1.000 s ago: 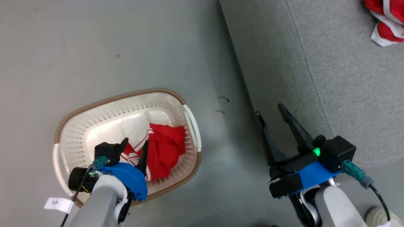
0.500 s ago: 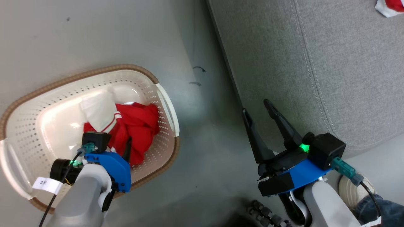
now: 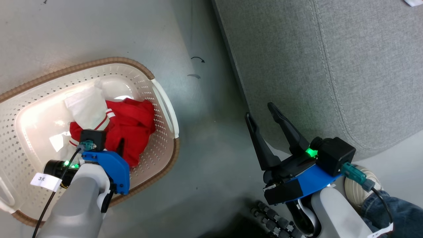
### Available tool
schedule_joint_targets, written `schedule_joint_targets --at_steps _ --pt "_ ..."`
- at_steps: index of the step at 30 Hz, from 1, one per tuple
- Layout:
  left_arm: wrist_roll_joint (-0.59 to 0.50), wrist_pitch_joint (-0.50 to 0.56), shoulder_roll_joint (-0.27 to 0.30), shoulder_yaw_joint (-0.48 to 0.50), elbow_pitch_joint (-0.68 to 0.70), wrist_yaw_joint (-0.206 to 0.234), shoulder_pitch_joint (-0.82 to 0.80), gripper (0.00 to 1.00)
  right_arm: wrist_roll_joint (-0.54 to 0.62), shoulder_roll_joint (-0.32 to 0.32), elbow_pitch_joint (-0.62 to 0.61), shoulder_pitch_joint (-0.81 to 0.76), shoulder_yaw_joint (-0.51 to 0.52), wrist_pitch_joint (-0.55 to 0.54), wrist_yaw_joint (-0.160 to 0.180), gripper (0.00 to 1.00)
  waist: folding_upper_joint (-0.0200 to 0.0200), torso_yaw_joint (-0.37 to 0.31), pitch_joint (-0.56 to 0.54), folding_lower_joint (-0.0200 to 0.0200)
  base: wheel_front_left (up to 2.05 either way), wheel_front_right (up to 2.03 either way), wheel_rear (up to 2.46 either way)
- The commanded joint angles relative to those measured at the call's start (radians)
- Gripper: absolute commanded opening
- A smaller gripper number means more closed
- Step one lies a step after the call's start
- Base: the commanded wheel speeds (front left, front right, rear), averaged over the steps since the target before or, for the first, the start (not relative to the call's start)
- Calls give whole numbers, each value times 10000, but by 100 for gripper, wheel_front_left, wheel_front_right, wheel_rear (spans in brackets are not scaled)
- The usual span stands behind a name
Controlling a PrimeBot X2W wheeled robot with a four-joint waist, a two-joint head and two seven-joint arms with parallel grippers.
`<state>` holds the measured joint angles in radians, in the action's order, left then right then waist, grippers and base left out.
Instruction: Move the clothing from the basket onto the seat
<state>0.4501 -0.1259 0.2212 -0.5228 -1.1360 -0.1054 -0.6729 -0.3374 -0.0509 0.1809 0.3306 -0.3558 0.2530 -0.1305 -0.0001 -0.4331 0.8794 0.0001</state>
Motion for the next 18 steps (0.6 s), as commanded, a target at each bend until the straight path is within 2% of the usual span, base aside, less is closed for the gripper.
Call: schedule_joint_targets --at_steps 1,18 --pt "61 5 -29 14 -82 6 -161 0 -37 9 58 187 -27 70 -5 100 1 10 -27 -1 0 0 0" --pt "457 -346 -235 0 -611 -146 -420 0 40 9 210 300 -54 124 -5 100 1 72 -172 -1 0 0 0"
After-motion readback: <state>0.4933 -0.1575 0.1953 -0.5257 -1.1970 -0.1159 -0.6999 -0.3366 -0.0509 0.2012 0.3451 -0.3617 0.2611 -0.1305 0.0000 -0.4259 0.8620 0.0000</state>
